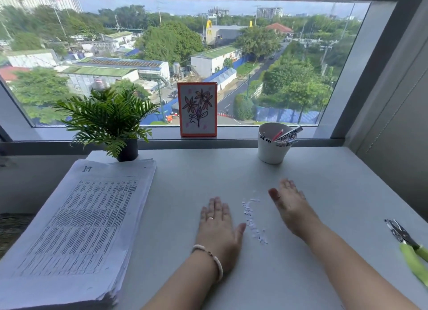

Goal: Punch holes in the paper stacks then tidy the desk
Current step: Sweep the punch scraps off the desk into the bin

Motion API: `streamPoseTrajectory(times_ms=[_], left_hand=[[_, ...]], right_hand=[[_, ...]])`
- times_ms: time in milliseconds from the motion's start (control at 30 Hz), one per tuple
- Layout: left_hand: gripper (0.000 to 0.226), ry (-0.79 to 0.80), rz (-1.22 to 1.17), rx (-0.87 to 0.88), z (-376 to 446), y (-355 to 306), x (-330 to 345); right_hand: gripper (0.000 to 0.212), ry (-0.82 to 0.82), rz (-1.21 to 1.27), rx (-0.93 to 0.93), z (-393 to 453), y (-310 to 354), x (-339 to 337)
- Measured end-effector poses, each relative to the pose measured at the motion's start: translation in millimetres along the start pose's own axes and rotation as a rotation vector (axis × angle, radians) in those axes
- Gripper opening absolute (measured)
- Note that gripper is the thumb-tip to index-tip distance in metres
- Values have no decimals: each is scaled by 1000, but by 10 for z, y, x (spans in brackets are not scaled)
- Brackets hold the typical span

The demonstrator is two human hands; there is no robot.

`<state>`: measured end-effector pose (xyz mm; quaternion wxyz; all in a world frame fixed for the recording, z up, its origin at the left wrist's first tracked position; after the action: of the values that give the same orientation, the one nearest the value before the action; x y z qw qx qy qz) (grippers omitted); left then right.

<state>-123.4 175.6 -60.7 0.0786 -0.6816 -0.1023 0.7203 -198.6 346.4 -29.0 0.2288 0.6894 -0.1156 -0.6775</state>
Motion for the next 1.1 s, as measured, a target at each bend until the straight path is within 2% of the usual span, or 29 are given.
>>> streamPoseTrajectory(times_ms=[67, 133, 200, 233, 267, 333, 367, 433, 500, 567, 633, 700, 800, 867, 967, 1033, 1100], left_hand=[[125, 104, -88, 160, -74, -340, 27], [109, 160, -265, 250, -116, -526, -73], [70, 123, -455, 246, -42, -466, -217], [57, 64, -508, 226, 34, -358, -294], [52, 5, -524, 199, 128, -222, -349], [48, -20, -476, 145, 357, 41, -386], [47, 0, -435, 125, 479, 130, -378], [47, 53, -350, 113, 696, 201, -311], [49, 103, -246, 151, 825, 133, -232], [51, 140, -127, 224, 868, -40, -140], [51, 154, -26, 301, 830, -242, -56], [52, 164, 7, 387, 733, -416, 13], [61, 165, 8, 533, 472, -563, 92], [63, 169, -11, 617, 254, -606, 104], [59, 186, -84, 698, -52, -679, 99], [61, 238, -222, 676, -187, -677, 74], [59, 266, -519, 541, -198, -602, -39]], right_hand=[[155, 50, -115, 56, 186, -211, -24], [147, 96, -201, 61, 322, -261, 6], [112, 122, -252, 13, 367, -127, 90], [105, 145, -265, -34, 368, -13, 157], [112, 168, -262, -98, 344, 122, 239], [138, 220, -266, -244, 208, 356, 429], [143, 241, -272, -319, 107, 445, 509], [140, 294, -260, -455, -172, 600, 569], [129, 326, -206, -565, -456, 682, 574], [115, 343, -35, -602, -664, 662, 544], [96, 289, 293, -492, -775, 588, 368], [74, 93, 606, -344, -789, 376, 39], [78, -170, 740, -167, -758, -87, -372], [92, -187, 560, -69, -730, -363, -423], [132, -30, 77, 65, -719, -649, -256], [130, 63, -170, 79, -759, -642, -118], [110, 73, -274, 67, -803, -487, -12]])
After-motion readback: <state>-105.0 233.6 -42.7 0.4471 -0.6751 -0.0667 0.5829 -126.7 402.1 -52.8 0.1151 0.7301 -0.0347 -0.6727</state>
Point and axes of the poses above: each hand's wrist, its own z-axis towards the middle knuckle, its own x-axis out of the palm, y = z × x, the point moved 7 cm from there along z, towards the middle knuckle, and after that the axes turned 7 degrees about -y, right-handed, at the moved point
